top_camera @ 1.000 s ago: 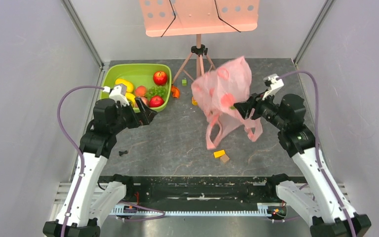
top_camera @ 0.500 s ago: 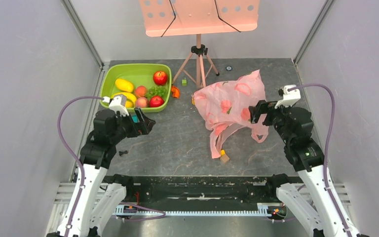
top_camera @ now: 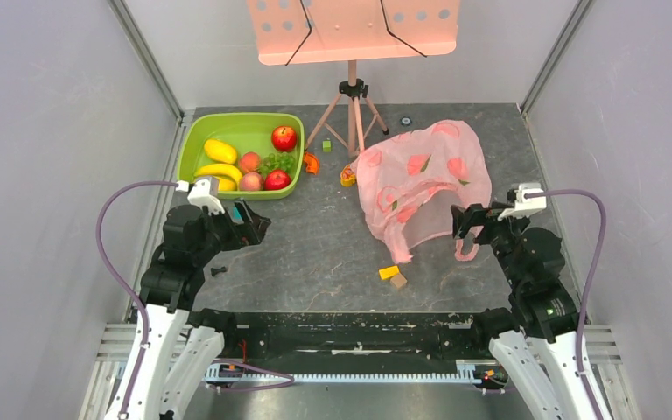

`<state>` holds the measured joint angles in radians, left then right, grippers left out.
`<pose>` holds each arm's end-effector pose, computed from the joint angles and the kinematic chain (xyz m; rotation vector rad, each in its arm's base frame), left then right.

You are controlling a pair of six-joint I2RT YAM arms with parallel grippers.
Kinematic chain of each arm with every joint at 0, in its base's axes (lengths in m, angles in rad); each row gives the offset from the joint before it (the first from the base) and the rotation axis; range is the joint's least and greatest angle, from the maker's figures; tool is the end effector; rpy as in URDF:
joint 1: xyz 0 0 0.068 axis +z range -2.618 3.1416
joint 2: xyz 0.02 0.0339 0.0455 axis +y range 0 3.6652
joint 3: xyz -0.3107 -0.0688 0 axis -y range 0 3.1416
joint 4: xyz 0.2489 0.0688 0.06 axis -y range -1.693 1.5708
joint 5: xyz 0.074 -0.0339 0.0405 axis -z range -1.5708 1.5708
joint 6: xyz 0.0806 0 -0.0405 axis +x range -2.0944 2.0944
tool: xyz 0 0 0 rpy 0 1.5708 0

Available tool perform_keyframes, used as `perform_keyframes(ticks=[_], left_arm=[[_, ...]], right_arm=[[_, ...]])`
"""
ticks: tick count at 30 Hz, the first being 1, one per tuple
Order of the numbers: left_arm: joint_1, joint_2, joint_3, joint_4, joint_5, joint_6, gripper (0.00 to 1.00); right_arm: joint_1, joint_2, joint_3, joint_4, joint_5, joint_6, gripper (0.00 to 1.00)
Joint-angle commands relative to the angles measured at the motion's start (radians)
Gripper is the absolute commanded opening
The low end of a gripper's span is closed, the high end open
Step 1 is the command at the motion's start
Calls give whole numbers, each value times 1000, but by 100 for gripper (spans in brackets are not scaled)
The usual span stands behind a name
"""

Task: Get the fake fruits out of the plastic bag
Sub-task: Adjust the plastic bag at the center of the board, then reset both arms

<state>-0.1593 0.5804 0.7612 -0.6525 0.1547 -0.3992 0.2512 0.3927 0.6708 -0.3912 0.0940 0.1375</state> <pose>0.1275 -0.0331 0.3178 -0.1503 2.0690 -0.5042 0.1075 0.0198 0.3410 -0.0251 1.6877 0.2130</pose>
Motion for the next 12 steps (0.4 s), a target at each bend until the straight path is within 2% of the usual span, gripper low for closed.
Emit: perform_keyframes(ticks=[1, 12], left_arm=[[-2, -11, 2, 24, -23, 47, 100], [-9, -17, 6, 13, -47, 55, 100]], right_arm=[[-3, -20, -54, 31, -60, 6, 98], [-3, -75, -136, 32, -33, -12, 98]])
